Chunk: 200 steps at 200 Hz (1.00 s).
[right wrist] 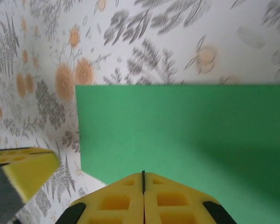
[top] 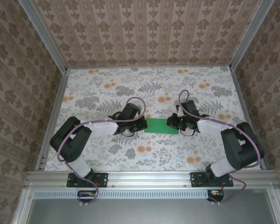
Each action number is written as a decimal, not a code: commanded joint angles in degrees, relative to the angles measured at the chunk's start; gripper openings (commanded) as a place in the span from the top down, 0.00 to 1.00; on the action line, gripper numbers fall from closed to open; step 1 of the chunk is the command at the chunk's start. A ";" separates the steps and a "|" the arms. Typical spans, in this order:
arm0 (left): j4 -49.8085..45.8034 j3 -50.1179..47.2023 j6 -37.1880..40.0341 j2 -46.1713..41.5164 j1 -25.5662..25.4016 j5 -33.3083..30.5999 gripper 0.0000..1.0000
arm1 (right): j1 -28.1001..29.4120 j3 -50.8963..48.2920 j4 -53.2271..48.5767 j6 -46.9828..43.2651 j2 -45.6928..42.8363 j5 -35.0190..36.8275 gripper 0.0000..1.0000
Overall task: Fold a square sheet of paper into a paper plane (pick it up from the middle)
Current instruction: First fold in half a square sheet of paper at the center of the table.
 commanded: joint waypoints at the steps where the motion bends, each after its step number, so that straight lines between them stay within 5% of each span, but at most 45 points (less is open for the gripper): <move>1: 3.16 2.17 -2.26 3.44 -1.37 3.03 1.00 | 3.03 -2.76 2.17 5.79 -0.35 0.38 0.94; 150: 5.54 4.95 -3.78 9.86 -3.73 6.34 1.00 | 6.97 -3.04 8.12 10.69 5.74 2.18 1.00; 200: 0.77 2.98 -3.43 9.31 -4.17 1.95 1.00 | 6.97 -5.08 8.90 10.40 6.86 2.92 1.00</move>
